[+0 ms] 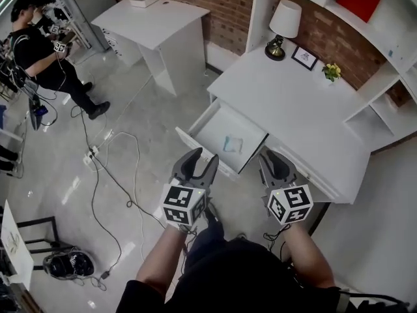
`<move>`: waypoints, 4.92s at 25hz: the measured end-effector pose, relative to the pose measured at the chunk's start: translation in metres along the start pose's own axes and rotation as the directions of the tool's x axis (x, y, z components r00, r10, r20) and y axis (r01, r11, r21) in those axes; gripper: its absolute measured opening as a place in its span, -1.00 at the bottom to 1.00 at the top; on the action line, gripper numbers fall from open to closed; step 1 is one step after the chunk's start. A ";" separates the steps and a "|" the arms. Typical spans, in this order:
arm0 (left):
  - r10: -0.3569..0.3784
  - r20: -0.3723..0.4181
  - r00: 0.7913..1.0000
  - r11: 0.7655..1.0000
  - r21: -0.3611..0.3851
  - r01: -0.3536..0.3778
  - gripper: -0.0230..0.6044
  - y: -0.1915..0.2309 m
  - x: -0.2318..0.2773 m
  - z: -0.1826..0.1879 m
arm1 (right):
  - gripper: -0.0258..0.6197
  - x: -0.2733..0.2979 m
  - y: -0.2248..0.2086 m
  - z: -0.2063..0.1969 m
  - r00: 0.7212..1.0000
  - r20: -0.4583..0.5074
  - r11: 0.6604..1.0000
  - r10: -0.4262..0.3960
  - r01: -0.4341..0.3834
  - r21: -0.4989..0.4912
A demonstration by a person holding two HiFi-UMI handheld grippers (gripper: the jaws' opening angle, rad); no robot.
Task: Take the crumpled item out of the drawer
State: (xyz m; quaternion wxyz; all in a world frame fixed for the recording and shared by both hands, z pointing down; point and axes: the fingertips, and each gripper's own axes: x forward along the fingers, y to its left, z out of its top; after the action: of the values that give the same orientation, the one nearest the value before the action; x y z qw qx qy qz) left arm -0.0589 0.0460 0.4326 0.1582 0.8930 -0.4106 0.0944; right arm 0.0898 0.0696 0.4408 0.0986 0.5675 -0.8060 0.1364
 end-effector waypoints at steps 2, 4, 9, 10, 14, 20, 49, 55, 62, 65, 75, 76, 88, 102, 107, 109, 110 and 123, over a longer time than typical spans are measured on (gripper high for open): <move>-0.016 -0.013 1.000 0.999 -0.039 0.015 -0.35 0.023 0.010 -0.002 | -0.61 0.019 0.003 0.000 1.000 -0.024 1.000 -0.013 0.013 -0.004; -0.041 -0.031 0.999 0.995 -0.087 0.038 -0.35 0.039 0.020 -0.009 | -0.64 0.035 0.008 0.000 0.999 -0.048 1.000 -0.017 0.016 -0.011; -0.112 -0.076 0.991 0.979 -0.182 0.097 -0.36 0.047 0.043 -0.035 | -0.71 0.062 0.007 -0.012 0.993 -0.116 1.000 -0.024 0.023 -0.011; -0.120 -0.085 0.989 0.977 -0.186 0.103 -0.36 0.047 0.046 -0.038 | -0.71 0.066 0.006 -0.013 0.992 -0.125 1.000 -0.027 0.026 -0.010; -0.118 -0.128 0.985 0.979 -0.182 0.093 -0.36 0.055 0.057 -0.051 | -0.64 0.084 -0.003 -0.024 0.987 -0.156 0.999 -0.030 0.028 -0.016; -0.039 -0.179 0.983 0.983 -0.186 0.005 -0.36 0.076 0.066 -0.063 | -0.60 0.118 -0.017 -0.051 0.978 -0.204 0.997 0.043 -0.028 0.075; 0.168 -0.354 0.920 0.948 -0.199 -0.249 -0.37 0.122 0.180 -0.125 | -0.56 0.264 -0.081 -0.257 0.754 -0.607 0.932 0.252 -0.358 -0.058; 0.123 -0.361 0.924 0.957 -0.203 -0.207 -0.37 0.147 0.194 -0.145 | -0.56 0.284 -0.078 -0.319 0.653 -0.733 0.879 0.190 -0.446 -0.169; 0.057 -0.397 0.916 0.965 -0.213 -0.152 -0.37 0.159 0.212 -0.169 | -0.59 0.310 -0.081 -0.364 0.594 -0.797 0.847 0.111 -0.476 -0.237; 0.060 -0.407 0.912 0.961 -0.222 -0.162 -0.37 0.169 0.216 -0.177 | -0.59 0.316 -0.076 -0.377 0.557 -0.825 0.820 0.089 -0.512 -0.257; 0.058 -0.413 0.909 0.948 -0.264 -0.180 -0.37 0.175 0.212 -0.193 | -0.63 0.315 -0.071 -0.415 0.447 -0.894 0.694 0.002 -0.644 -0.321; 0.058 -0.410 0.910 0.947 -0.265 -0.180 -0.37 0.175 0.210 -0.192 | -0.69 0.316 -0.071 -0.414 0.452 -0.892 0.685 -0.003 -0.649 -0.331; 0.074 -0.363 0.929 0.949 -0.260 -0.177 -0.37 0.169 0.200 -0.158 | -0.91 0.314 -0.072 -0.352 0.567 -0.821 0.815 0.068 -0.506 -0.282; 0.104 -0.266 0.958 0.965 -0.204 -0.161 -0.37 0.146 0.177 -0.079 | -0.91 0.289 -0.056 -0.215 0.762 -0.634 0.896 0.132 -0.365 -0.252; 0.115 -0.242 0.963 0.968 -0.190 -0.163 -0.37 0.140 0.168 -0.061 | -0.91 0.283 -0.053 -0.175 0.813 -0.565 0.913 0.142 -0.327 -0.243; 0.117 -0.236 0.965 0.968 -0.188 -0.164 -0.37 0.138 0.164 -0.056 | -0.91 0.280 -0.052 -0.163 0.825 -0.547 0.918 0.143 -0.317 -0.238; 0.119 -0.231 0.966 0.969 -0.186 -0.164 -0.37 0.137 0.162 -0.053 | -0.91 0.278 -0.052 -0.157 0.831 -0.537 0.920 0.142 -0.311 -0.238; 0.133 -0.143 0.981 0.978 -0.139 -0.153 -0.38 0.126 0.153 0.000 | -0.91 0.265 -0.054 -0.057 0.924 -0.358 0.940 0.138 -0.236 -0.246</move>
State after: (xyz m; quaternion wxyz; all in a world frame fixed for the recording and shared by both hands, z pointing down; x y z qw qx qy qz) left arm -0.0569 -0.1386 0.5041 0.2441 0.8385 -0.4684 0.1338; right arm 0.0516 -0.1640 0.5835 0.3011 0.4356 -0.8394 0.1228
